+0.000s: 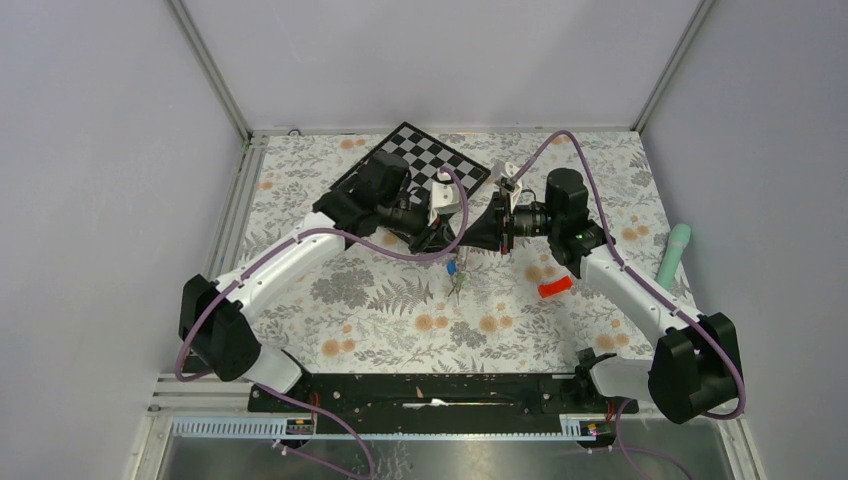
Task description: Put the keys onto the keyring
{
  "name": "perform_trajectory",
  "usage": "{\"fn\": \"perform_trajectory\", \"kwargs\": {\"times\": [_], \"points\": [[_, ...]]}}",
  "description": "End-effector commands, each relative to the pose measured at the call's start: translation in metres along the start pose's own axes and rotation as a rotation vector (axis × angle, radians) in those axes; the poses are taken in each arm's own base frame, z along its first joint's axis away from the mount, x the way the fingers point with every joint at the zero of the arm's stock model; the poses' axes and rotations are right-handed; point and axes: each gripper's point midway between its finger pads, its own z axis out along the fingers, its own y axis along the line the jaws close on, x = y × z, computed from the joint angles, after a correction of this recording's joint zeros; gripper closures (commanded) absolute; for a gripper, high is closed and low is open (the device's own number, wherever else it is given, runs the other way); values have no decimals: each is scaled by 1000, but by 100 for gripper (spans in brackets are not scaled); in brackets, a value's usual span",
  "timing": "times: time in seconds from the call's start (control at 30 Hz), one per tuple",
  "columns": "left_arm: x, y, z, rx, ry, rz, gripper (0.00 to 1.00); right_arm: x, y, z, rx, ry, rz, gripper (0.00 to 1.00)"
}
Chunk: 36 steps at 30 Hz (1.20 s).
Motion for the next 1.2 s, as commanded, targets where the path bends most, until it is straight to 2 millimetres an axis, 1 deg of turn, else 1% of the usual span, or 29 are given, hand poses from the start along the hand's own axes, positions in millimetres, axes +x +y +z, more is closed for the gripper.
{"fn": "perform_trajectory", "kwargs": {"times": [0.0, 0.17, 0.23, 0.27, 0.3, 0.37, 0.47, 0.57, 0.7, 0.87, 1.03, 1.17], "points": [[-28, 2, -3, 21, -76, 55, 82, -13, 7, -3, -14, -25, -74, 100], [-28, 0, -3, 31, -79, 53, 100, -10, 5, -3, -7, -23, -72, 100], [-28, 0, -3, 30, -78, 56, 100, -10, 4, -3, -4, -23, -74, 100], [-27, 0, -4, 30, -74, 61, 100, -10, 4, -4, 0, -22, -70, 97], [-26, 0, -5, 25, -66, 68, 100, -10, 3, -4, 5, -18, -93, 94], [-24, 3, -8, -3, -38, 79, 100, -9, 0, -7, 26, -5, -106, 81], [-15, 9, -17, -51, 49, 92, 100, -5, -6, -11, 69, 24, -141, 69], [-11, 15, -27, -90, 147, 120, 100, 0, -12, -15, 103, 55, -187, 63], [-4, 20, -36, -145, 286, 182, 100, 1, -9, -15, 84, 54, -190, 55], [-5, 13, -39, -166, 403, 255, 100, 1, -7, -11, 57, 31, -153, 50], [-8, 10, -41, -169, 500, 293, 100, -1, -3, -7, 11, -9, -116, 49], [-10, 9, -38, -168, 527, 292, 100, -3, 5, -3, -45, -46, -77, 48]]}}
